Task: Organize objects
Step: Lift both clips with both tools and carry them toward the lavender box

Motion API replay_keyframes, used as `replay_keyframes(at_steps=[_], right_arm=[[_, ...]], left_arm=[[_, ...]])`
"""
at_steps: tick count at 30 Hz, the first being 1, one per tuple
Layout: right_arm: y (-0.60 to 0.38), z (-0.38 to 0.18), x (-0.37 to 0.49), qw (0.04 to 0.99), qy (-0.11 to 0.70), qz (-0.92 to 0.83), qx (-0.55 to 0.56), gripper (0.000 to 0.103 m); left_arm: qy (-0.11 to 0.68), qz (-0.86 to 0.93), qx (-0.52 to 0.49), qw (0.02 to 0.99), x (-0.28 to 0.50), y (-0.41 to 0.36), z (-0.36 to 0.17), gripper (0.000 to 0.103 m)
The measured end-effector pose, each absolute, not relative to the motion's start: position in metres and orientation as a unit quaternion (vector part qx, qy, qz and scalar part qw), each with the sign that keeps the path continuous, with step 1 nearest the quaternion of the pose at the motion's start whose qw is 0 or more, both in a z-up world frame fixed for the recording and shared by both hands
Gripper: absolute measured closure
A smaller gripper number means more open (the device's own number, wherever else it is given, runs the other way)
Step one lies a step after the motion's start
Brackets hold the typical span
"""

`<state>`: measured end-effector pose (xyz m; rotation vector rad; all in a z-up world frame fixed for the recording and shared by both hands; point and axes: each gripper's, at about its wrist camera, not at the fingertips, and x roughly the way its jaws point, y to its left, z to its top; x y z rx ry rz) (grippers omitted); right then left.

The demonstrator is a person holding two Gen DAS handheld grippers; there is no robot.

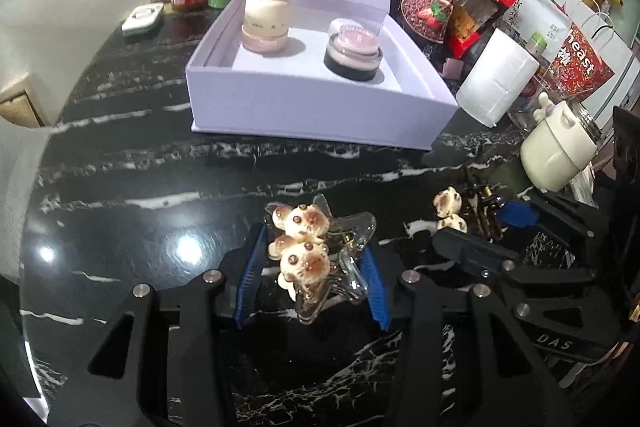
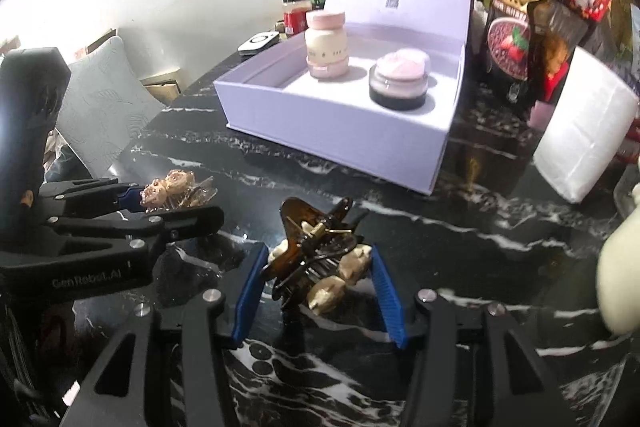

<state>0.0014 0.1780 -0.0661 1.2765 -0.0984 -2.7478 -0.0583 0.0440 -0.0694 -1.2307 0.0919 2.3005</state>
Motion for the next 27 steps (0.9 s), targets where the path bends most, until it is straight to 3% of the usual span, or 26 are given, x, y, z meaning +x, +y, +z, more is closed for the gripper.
replay_keyframes(at_steps=[27], right_arm=[[0.194,0.014,-0.007,0.115,0.006,-0.919,0.377,0.05]], left_arm=[[0.088,0.873,-0.405,0.258,-0.078,0.077,0.016,0.059]])
